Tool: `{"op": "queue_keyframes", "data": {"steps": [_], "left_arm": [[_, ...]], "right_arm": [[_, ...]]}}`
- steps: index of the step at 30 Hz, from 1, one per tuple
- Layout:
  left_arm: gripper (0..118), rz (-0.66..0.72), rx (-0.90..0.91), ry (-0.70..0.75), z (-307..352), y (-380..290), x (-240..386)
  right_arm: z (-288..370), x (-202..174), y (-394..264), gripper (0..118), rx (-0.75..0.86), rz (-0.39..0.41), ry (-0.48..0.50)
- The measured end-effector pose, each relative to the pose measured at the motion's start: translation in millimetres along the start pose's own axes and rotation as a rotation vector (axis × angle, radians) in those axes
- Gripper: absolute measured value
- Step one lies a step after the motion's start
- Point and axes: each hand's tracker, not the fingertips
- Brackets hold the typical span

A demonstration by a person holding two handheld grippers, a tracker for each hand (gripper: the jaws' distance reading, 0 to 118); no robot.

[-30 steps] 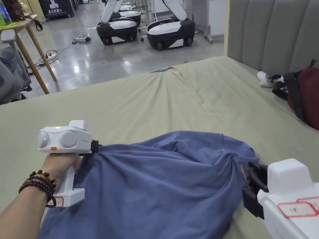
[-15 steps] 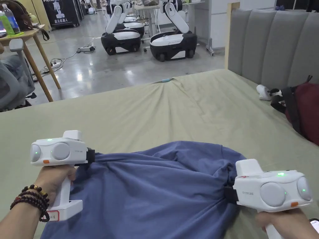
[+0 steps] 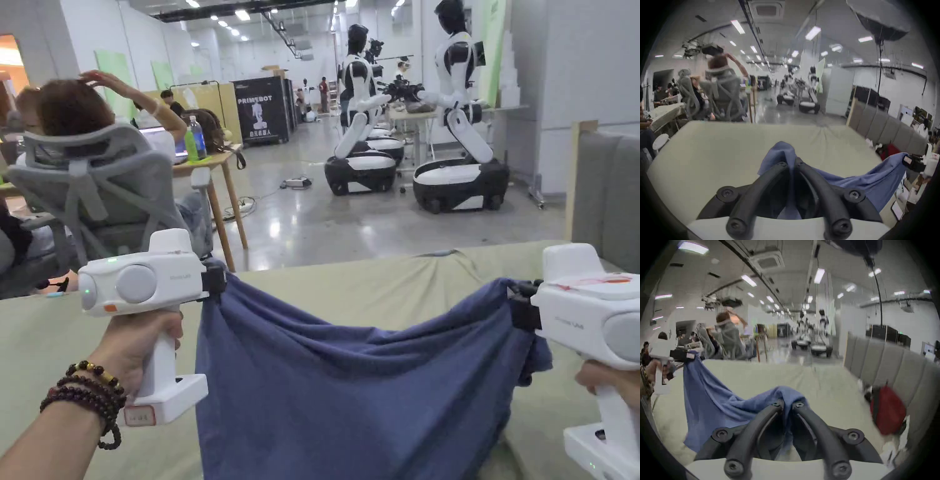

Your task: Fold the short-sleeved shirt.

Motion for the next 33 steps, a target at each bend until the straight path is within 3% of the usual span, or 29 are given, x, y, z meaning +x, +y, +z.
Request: {"op": "queue_keyframes", "data": {"steps": [4,8,12,15,19,23,33], "left_arm": [[2,0.010,0.139,0.078,63,66,-25],[2,0.013,0.245,0.079,103,118,-30],[2,-0.029,0.269,0.106,105,152,-19],[2,0.003,0.291,0.127,93,167,-16],[2,0.018,0.307,0.115,75,182,-9],[2,-0.010,0.301,0.106,53,179,-4],[2,-0.015,0.161,0.077,-12,82,-20]], "right_arm": [[3,-1,79,8,0.035,0.024,0.005],[-5,3,153,8,0.081,-0.058,0.021],[-20,3,216,8,0.140,-0.108,0.016],[-34,5,246,8,0.087,-0.132,-0.028],[-41,6,258,8,0.109,-0.098,-0.044],[-55,14,250,8,0.118,-0.114,-0.049],[-106,18,141,8,0.020,-0.138,-0.014]]}}
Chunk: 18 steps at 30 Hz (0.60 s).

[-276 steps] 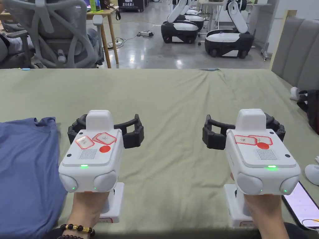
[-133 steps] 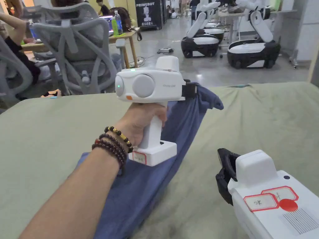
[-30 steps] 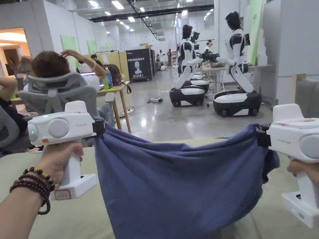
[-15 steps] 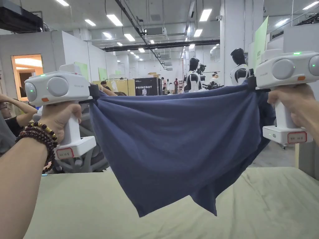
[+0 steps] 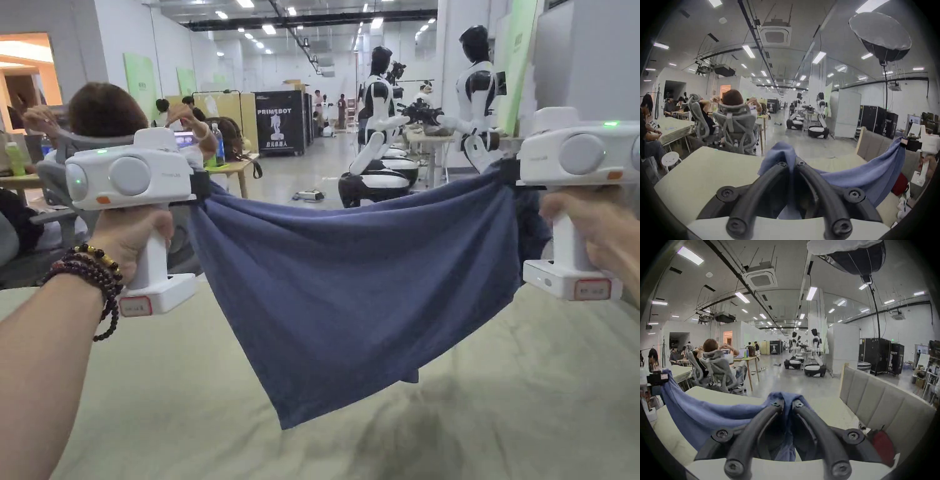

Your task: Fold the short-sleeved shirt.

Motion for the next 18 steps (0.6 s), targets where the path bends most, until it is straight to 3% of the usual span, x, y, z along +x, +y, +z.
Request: {"op": "queue_keyframes", "data": {"steps": [5,9,10,12,18], "left_arm": [[2,0.051,-0.094,0.007,-20,-57,-10],[2,0.044,-0.121,-0.014,-16,-75,-12],[2,0.038,-0.111,-0.035,-8,-78,-12],[2,0.020,-0.113,-0.041,13,-82,-12],[2,0.012,-0.142,-0.117,125,-142,-14]], "right_arm": [[-26,11,-59,8,-0.120,-0.014,-0.004],[-23,15,-82,8,-0.127,0.005,-0.007],[-14,16,-86,8,-0.107,0.013,-0.002],[12,21,-97,8,-0.053,-0.060,0.047],[109,24,-162,8,-0.146,0.045,0.004]]}}
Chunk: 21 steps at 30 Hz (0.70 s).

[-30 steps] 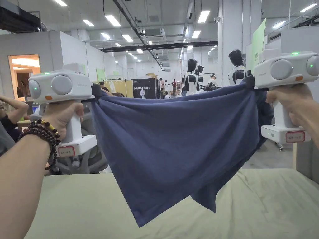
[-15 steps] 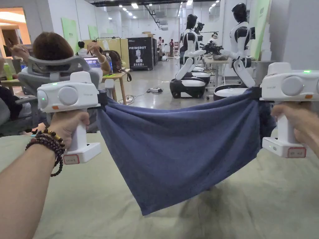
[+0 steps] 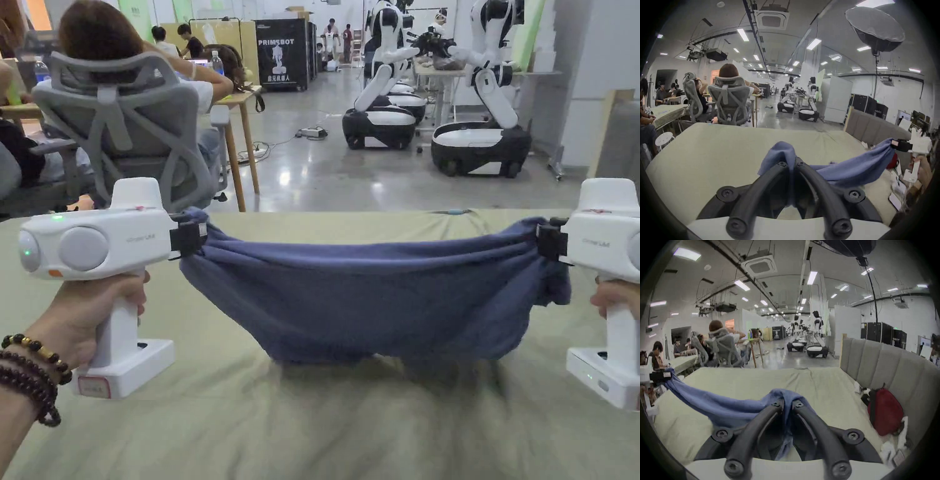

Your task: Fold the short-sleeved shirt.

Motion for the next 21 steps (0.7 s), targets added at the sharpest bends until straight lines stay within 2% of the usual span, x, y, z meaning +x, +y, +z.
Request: {"op": "queue_keyframes", "data": {"steps": [2,4,6,9,12,15,21], "left_arm": [[2,-0.004,-0.007,-0.013,31,-38,3],[2,0.042,-0.083,-0.023,56,-80,3],[2,0.033,-0.163,-0.007,71,-117,5],[2,0.001,-0.286,0.010,87,-168,11],[2,0.045,-0.376,0.021,88,-201,11],[2,0.071,-0.411,0.051,81,-216,6],[3,0.106,-0.447,0.053,71,-230,6]], "right_arm": [[27,2,-33,8,-0.057,0.029,0.015],[51,2,-69,8,-0.115,0.056,0.019],[72,-3,-104,8,-0.202,0.085,0.025],[85,-8,-153,8,-0.358,0.134,0.036],[80,-14,-190,8,-0.462,0.205,-0.001],[71,-12,-206,8,-0.545,0.175,-0.009],[53,8,-215,8,-0.535,0.123,0.008]]}}
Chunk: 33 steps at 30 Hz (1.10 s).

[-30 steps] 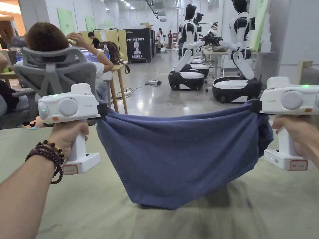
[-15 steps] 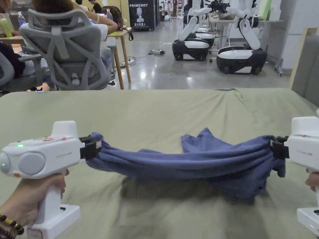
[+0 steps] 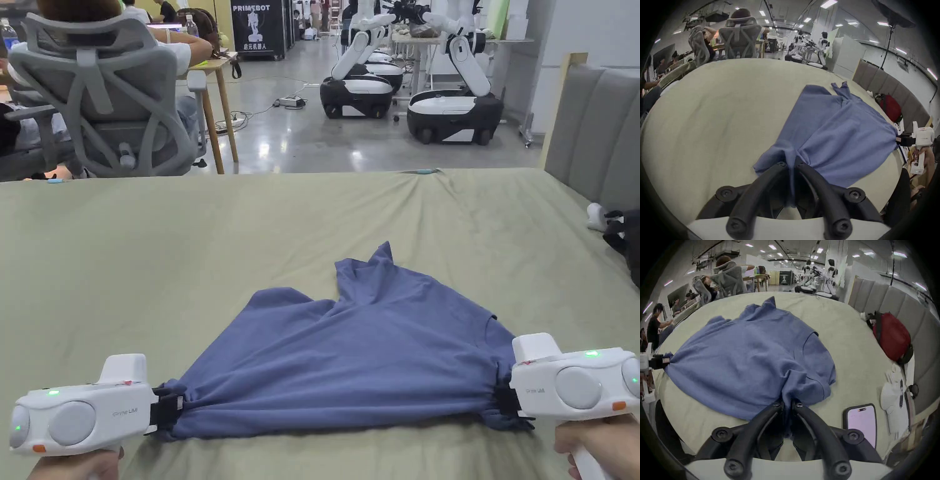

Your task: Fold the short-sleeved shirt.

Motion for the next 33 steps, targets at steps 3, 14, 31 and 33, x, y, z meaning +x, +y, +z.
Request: {"op": "queue_keyframes", "data": {"steps": [3,14,31,33], "left_arm": [[14,0.036,0.011,0.012,0,1,0],[82,0.044,0.178,0.088,52,8,26],[108,0.113,0.123,0.162,27,14,4],[103,0.143,0.092,0.192,12,17,-5]], "right_arm": [[-1,1,1,10,0.008,0.005,-0.003],[55,-2,14,91,0.318,-0.105,0.000],[92,-26,6,0,0.351,-0.044,-0.013],[91,-25,6,0,0.348,-0.042,-0.013]]}}
